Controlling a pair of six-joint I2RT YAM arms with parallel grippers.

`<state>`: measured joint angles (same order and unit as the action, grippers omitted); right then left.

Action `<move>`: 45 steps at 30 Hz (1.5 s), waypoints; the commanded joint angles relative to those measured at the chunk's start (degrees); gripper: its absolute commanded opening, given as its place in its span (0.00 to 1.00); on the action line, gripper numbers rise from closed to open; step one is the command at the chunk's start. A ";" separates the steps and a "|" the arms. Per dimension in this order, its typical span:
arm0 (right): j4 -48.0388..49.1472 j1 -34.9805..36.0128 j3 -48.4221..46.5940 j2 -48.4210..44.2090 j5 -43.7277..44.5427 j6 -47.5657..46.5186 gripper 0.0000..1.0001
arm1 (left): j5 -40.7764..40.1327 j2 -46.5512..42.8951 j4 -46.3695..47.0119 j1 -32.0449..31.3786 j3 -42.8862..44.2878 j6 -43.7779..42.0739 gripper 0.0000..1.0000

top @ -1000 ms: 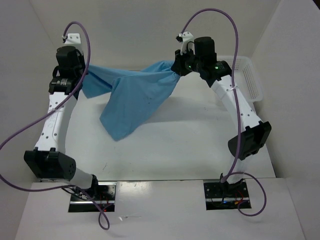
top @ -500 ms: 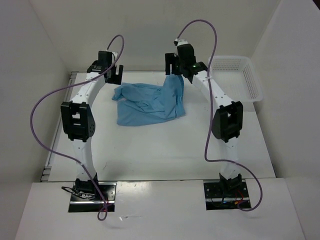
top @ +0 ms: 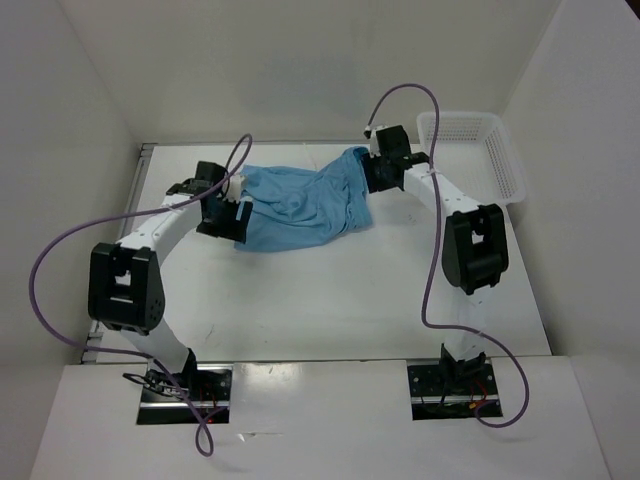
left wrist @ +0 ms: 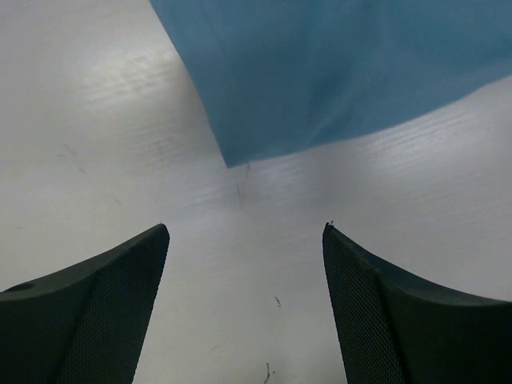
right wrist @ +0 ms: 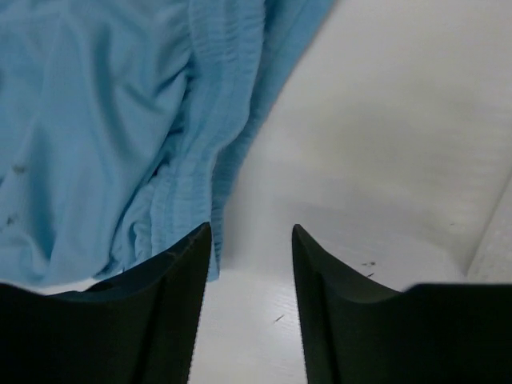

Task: Fold and stack the shorts
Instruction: Flatten the shorts out

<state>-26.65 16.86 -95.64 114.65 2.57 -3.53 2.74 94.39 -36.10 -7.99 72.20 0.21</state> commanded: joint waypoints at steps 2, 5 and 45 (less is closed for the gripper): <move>0.90 0.80 5.01 -5.40 -6.87 -3.77 0.54 | 7.79 1.85 0.84 0.34 -0.84 -0.21 0.84; 1.69 0.19 6.86 -4.79 -6.69 -3.24 0.54 | 10.34 4.13 2.43 1.57 -0.84 -0.21 0.87; -1.91 -1.48 10.56 3.30 -23.76 -5.26 0.14 | 14.32 8.80 2.43 5.52 4.61 -0.21 0.00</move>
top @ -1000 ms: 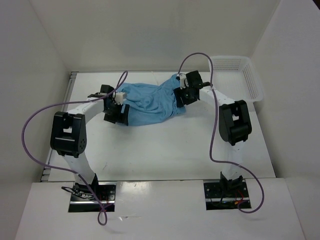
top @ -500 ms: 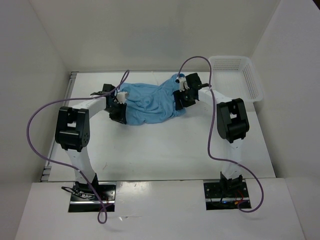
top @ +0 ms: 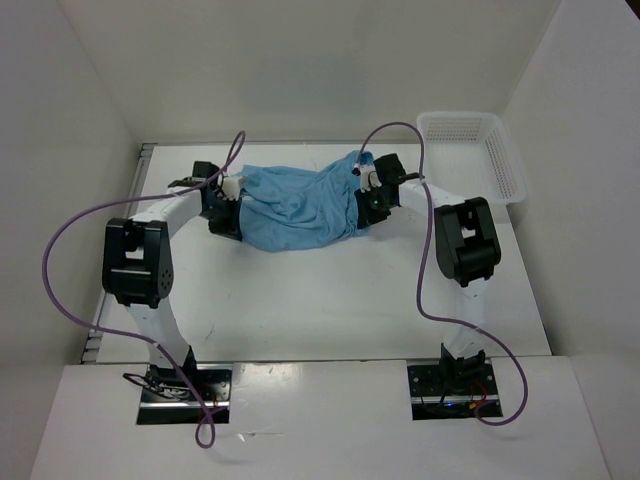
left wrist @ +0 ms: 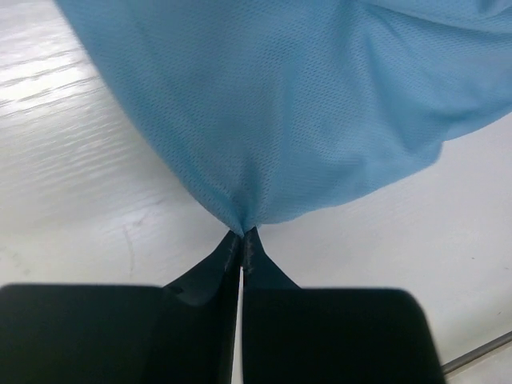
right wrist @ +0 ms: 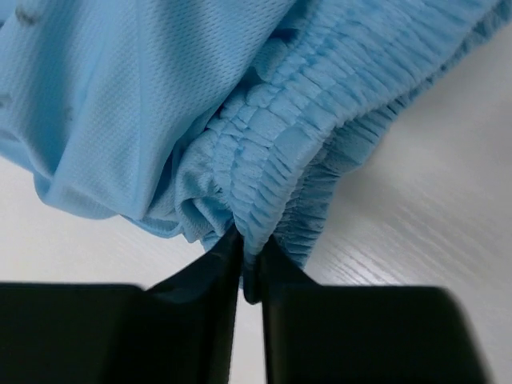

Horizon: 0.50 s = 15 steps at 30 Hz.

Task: Fold and stack the shorts
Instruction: Flatten the shorts out

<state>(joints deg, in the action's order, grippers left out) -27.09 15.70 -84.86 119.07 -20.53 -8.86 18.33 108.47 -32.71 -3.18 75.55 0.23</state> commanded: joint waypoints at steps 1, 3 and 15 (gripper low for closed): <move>-1.47 -0.32 -1.09 -1.12 -0.65 0.07 0.08 | -2.15 -5.80 -1.82 0.72 2.05 -0.23 0.00; -2.26 -0.32 -2.84 -2.69 -0.65 -0.45 0.00 | -3.64 -7.64 -3.58 1.33 5.72 -0.23 0.00; -9.38 -2.52 -27.37 -17.45 -3.20 -0.81 0.00 | -9.36 -16.08 -12.81 7.14 33.77 -0.23 0.00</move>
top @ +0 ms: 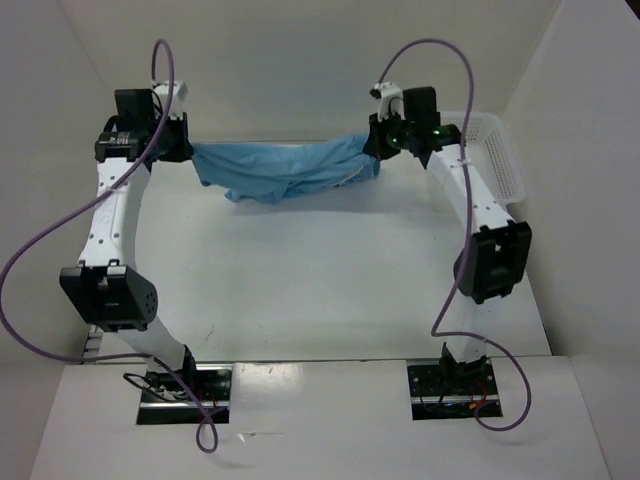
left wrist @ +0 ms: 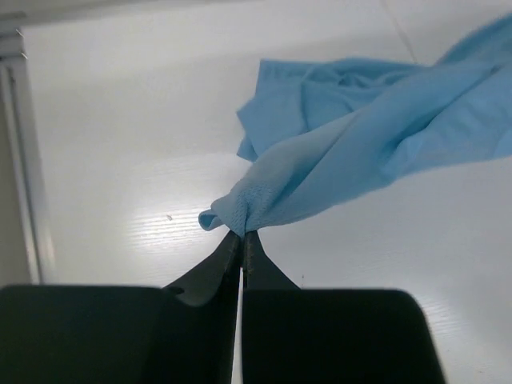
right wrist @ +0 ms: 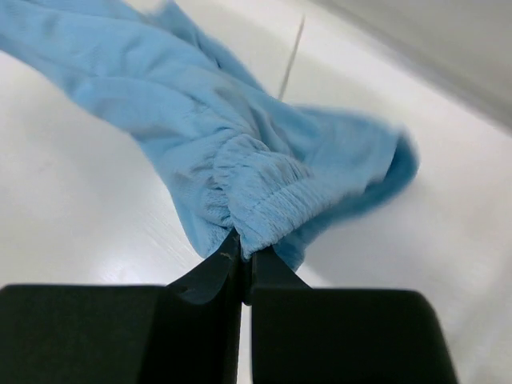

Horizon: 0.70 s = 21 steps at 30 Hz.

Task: Fold and stack the shorts
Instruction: Flatten the shorts out

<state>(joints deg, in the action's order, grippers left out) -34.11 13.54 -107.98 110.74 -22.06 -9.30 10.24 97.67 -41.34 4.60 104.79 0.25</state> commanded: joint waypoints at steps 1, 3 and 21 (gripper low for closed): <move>-2.37 -0.36 -4.77 -12.09 -2.19 0.33 0.00 | -1.28 -7.12 -4.97 -0.65 5.59 -0.25 0.00; -2.89 -0.36 -5.39 -15.10 -2.80 1.21 0.00 | -3.81 -8.89 -5.67 -0.65 7.96 -0.25 0.00; 0.44 -2.82 -1.71 -39.63 -16.25 10.61 0.00 | -19.55 -24.98 -6.74 2.25 23.69 -0.25 0.00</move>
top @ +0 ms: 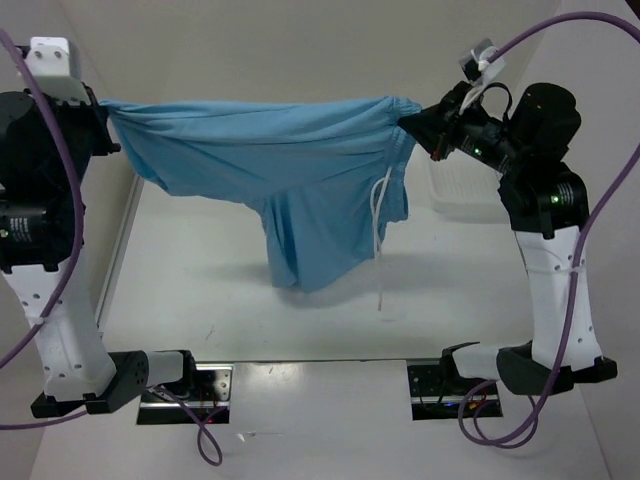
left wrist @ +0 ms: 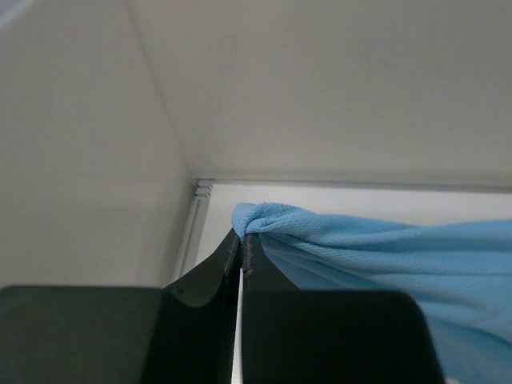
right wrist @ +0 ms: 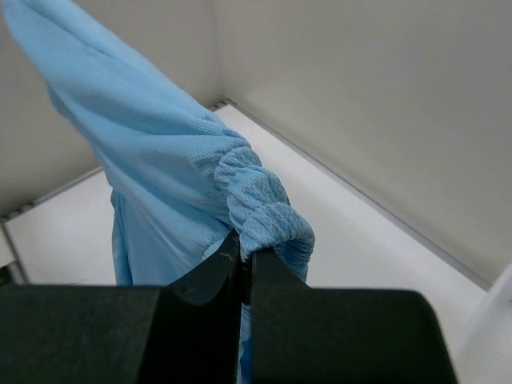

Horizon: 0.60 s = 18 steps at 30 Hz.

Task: Fold and stack the shorts
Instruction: Flatten the shorts out

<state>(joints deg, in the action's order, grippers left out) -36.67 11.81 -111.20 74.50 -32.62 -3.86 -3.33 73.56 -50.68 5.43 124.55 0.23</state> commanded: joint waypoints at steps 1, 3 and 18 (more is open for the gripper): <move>3.79 -1.09 2.21 -3.92 -6.66 6.22 0.00 | -6.51 -0.87 3.12 2.82 4.99 -0.23 0.00; 4.84 -1.09 4.84 -5.32 -8.94 9.73 0.00 | -7.21 1.40 3.65 3.61 8.15 -0.23 0.00; 23.11 -1.09 35.34 1.07 0.62 19.94 0.00 | 18.27 26.25 1.45 1.78 -3.42 -0.23 0.00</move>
<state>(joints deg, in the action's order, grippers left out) -22.33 11.40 -77.32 74.39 -36.64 14.70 10.85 95.18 -49.01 7.73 124.92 0.21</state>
